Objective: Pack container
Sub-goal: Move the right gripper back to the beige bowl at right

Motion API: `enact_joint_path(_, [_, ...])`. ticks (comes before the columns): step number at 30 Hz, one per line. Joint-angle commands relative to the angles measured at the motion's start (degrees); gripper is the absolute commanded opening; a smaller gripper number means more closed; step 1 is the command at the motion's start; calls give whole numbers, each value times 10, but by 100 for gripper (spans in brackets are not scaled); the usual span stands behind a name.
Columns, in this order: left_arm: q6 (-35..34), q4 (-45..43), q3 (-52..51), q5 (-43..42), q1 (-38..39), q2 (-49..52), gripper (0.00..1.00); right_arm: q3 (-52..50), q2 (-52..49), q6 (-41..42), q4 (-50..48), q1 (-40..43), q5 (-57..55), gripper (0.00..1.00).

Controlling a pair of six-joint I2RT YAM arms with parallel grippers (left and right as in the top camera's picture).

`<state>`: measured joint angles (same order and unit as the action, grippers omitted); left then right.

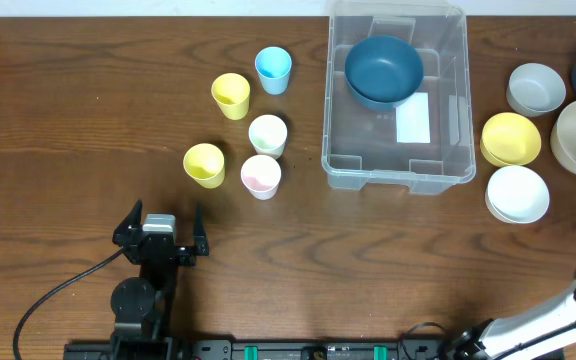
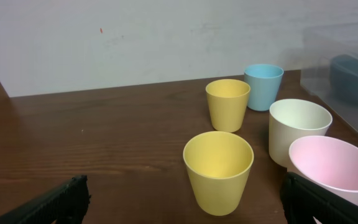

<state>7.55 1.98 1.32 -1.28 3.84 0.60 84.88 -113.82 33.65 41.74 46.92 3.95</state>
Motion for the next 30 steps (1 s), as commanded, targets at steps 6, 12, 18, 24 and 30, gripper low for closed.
enact_joint_path(6, [6,21,-11,7,-3,-2,98,1,-54,-5,-45,0,23,90])
enact_joint_path(12, [6,21,-11,7,-3,-2,98,1,-59,-5,-51,7,21,36])
enact_joint_path(18, [6,21,-11,7,-3,-2,98,6,-57,4,-20,33,26,1])
enact_joint_path(24, [6,21,-11,7,-3,-2,98,63,-12,-7,63,79,66,1])
enact_joint_path(30, [6,21,-11,7,-3,-2,98,179,105,-39,92,84,273,1])
